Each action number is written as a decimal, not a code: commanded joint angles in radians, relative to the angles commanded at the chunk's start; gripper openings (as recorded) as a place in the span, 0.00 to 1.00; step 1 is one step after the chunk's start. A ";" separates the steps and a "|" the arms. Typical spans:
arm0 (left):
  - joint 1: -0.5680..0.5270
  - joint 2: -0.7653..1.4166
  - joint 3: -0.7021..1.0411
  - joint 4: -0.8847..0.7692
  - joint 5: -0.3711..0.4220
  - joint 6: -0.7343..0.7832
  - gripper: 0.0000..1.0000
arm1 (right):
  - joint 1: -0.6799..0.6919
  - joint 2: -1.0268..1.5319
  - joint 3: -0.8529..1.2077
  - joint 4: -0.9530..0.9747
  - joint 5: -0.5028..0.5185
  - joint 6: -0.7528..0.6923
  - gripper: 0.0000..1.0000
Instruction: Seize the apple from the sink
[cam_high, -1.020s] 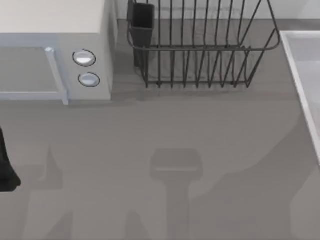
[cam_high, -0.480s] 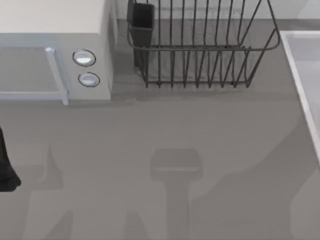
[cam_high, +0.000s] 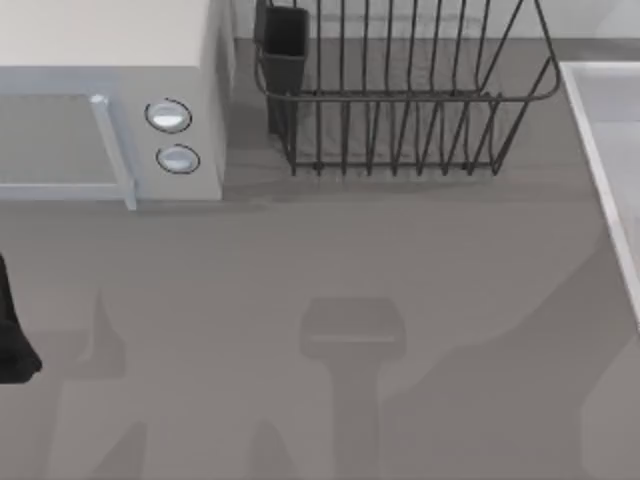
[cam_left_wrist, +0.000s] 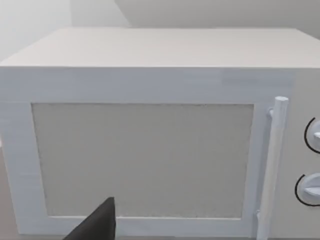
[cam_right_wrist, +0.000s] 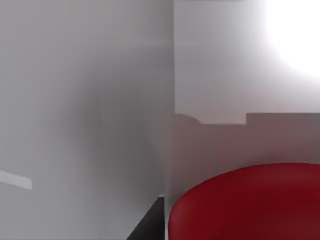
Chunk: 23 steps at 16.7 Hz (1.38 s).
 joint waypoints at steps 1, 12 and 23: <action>0.000 0.000 0.000 0.000 0.000 0.000 1.00 | 0.000 0.000 0.000 0.000 0.000 0.000 0.10; 0.000 0.000 0.000 0.000 0.000 0.000 1.00 | 0.003 -0.059 0.014 -0.027 -0.015 0.008 0.00; 0.000 0.000 0.000 0.000 0.000 0.000 1.00 | -0.004 -0.079 0.607 -0.671 -0.016 0.002 0.00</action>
